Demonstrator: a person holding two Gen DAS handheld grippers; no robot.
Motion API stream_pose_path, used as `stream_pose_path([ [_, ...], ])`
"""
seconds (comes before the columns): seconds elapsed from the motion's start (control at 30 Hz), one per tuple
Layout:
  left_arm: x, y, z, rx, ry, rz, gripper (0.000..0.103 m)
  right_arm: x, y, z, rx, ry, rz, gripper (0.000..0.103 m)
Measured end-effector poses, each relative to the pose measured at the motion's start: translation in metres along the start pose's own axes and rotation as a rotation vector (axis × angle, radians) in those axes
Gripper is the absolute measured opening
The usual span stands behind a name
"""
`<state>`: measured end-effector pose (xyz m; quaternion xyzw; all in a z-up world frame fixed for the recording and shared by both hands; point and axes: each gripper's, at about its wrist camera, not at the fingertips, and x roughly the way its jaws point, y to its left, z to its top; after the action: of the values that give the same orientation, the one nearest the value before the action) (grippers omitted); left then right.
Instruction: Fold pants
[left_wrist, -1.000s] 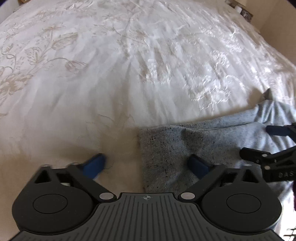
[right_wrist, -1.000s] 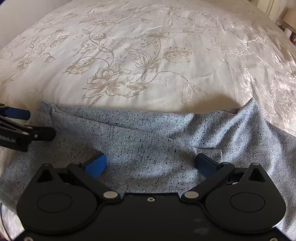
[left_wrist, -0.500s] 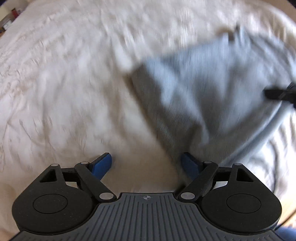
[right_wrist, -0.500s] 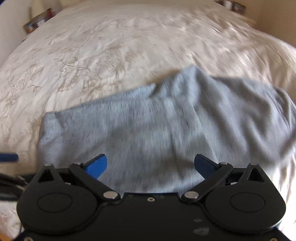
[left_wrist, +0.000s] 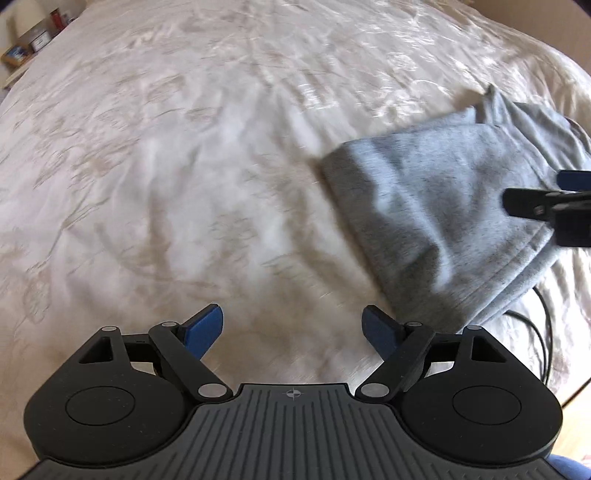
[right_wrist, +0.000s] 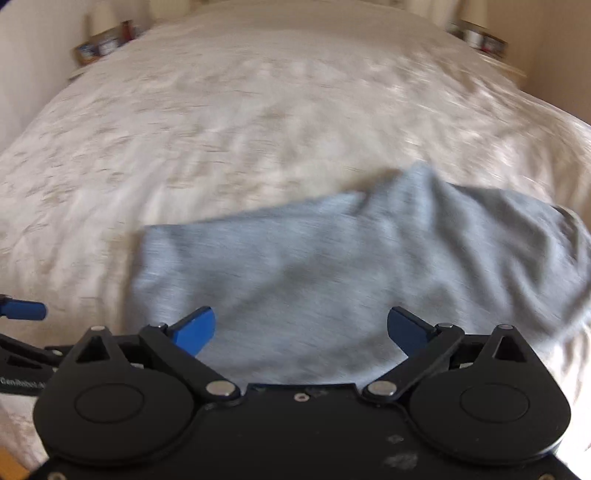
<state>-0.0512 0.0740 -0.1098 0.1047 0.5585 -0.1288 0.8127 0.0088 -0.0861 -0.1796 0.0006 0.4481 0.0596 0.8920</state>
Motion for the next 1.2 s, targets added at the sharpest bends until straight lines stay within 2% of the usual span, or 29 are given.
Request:
stream_pose_path([
  [0.1,-0.006,0.009,-0.007,-0.025,0.001,0.021,0.082,0.007,0.032,-0.005,-0.074,0.0,0.053,0.103],
  [0.17,-0.007,0.015,-0.009,-0.037,0.003,0.033,0.082,0.016,0.045,-0.016,-0.105,0.051,0.069,0.103],
  [0.27,-0.012,0.024,-0.015,-0.069,0.003,0.043,0.082,0.033,0.056,-0.047,-0.193,0.174,-0.011,0.103],
  [0.37,-0.015,0.026,-0.014,-0.095,-0.007,0.036,0.082,0.027,0.047,-0.066,-0.174,0.234,-0.005,0.103],
  [0.5,-0.021,0.008,-0.002,-0.064,-0.052,0.003,0.082,-0.002,0.026,-0.071,-0.119,0.165,0.002,0.1],
  [0.7,-0.016,-0.04,0.026,0.017,-0.096,-0.049,0.082,-0.029,-0.04,-0.058,0.136,0.075,-0.023,0.101],
  [0.83,-0.005,-0.073,0.039,0.032,-0.085,-0.054,0.082,-0.034,-0.089,-0.052,0.254,0.049,-0.058,0.101],
  [0.93,0.006,-0.091,0.043,0.013,-0.06,-0.032,0.082,-0.04,-0.129,-0.043,0.26,0.015,-0.05,0.101],
  [1.0,0.017,-0.099,0.045,-0.016,-0.031,-0.013,0.082,-0.038,-0.151,-0.031,0.231,-0.008,-0.023,0.096],
  [1.1,0.038,-0.105,0.043,-0.069,0.035,0.044,0.082,-0.023,-0.182,-0.009,0.207,-0.003,0.059,0.063],
  [1.13,0.045,-0.105,0.042,-0.094,0.066,0.061,0.083,-0.011,-0.194,-0.001,0.198,0.011,0.098,0.042],
  [1.17,0.052,-0.103,0.04,-0.133,0.091,0.066,0.084,-0.002,-0.2,0.007,0.187,0.021,0.118,0.032],
  [1.2,0.055,-0.1,0.038,-0.172,0.1,0.065,0.085,0.009,-0.205,0.016,0.168,0.023,0.13,0.032],
])
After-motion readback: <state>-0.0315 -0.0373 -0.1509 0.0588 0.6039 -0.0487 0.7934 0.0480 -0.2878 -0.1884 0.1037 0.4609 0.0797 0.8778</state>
